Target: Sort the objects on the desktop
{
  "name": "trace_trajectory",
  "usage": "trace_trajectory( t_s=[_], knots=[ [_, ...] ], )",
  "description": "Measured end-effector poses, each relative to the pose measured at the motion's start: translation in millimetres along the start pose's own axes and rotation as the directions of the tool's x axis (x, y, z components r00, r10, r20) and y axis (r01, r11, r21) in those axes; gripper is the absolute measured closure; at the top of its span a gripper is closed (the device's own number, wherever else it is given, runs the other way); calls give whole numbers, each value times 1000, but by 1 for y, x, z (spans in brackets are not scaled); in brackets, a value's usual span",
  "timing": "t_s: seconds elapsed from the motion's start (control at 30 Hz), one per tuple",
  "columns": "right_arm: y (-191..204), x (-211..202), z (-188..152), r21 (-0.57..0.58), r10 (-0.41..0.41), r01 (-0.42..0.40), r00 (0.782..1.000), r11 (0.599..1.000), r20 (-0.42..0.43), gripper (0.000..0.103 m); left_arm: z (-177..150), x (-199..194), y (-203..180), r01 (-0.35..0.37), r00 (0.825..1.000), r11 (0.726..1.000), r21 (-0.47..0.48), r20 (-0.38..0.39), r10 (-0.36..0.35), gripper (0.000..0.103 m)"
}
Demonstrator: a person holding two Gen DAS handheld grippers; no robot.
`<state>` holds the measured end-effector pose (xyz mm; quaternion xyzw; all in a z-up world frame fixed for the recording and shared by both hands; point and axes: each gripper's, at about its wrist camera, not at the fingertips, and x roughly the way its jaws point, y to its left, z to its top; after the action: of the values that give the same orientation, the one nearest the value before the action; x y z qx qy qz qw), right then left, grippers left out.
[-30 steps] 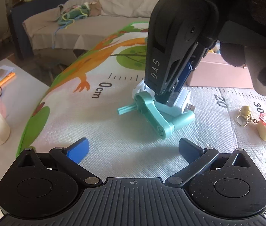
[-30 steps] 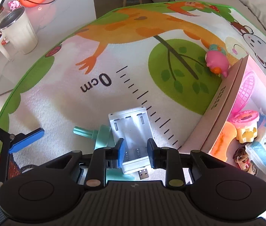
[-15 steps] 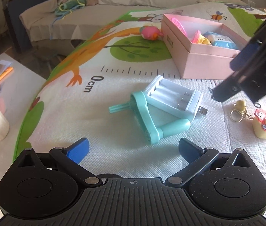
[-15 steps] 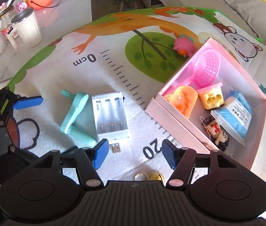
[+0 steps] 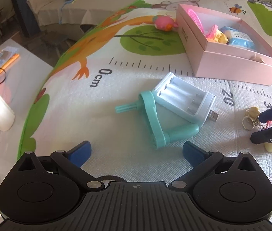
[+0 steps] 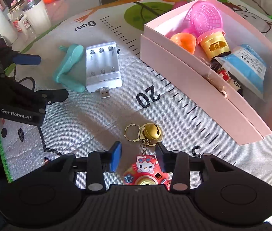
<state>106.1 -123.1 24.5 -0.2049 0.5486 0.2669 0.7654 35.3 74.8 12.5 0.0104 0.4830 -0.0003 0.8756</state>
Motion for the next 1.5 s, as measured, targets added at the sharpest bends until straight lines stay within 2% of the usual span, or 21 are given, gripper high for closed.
trace_trajectory(
  t_s=[0.07, 0.1, 0.5, 0.63, 0.8, 0.97, 1.07, 1.17, 1.5],
  knots=[
    [-1, -1, 0, 3, 3, -3, 1000, 1000, 7, 81, 2, 1, 0, 0, 1000, 1000, -6, -12, 0, 0],
    [-2, -2, 1, 10, 3, -3, 1000, 1000, 8, 83, 3, 1, 0, 1, 1000, 1000, -8, -17, -1, 0],
    [-13, 8, 45, 85, -19, 10, 995, 996, 101, 83, 5, 1, 1, 5, 999, 1000, -11, -36, -5, 0],
    [-14, 9, 50, 98, -19, 9, 994, 995, 105, 82, 6, 1, 4, 1, 999, 1000, -19, -44, -2, 0],
    [-17, 7, 41, 110, -57, 45, 993, 993, 101, 69, 7, -2, 14, 7, 999, 999, -47, -33, -8, 0],
    [-19, -1, 32, 105, -85, 73, 990, 992, 113, 61, 10, 3, 19, -15, 999, 998, -59, -41, 13, 0],
    [-18, -2, 31, 99, -83, 71, 990, 993, 117, 58, 14, 3, 15, -14, 999, 999, -52, -38, 12, 0],
    [-17, -2, 29, 94, -70, 60, 991, 994, 115, 50, 18, 0, 11, 0, 1000, 999, -43, -27, -2, 0],
    [-24, 1, 8, 104, -65, 57, 995, 993, 79, 46, 19, -3, 6, 16, 1000, 1000, -25, -18, -17, 0]
  ],
)
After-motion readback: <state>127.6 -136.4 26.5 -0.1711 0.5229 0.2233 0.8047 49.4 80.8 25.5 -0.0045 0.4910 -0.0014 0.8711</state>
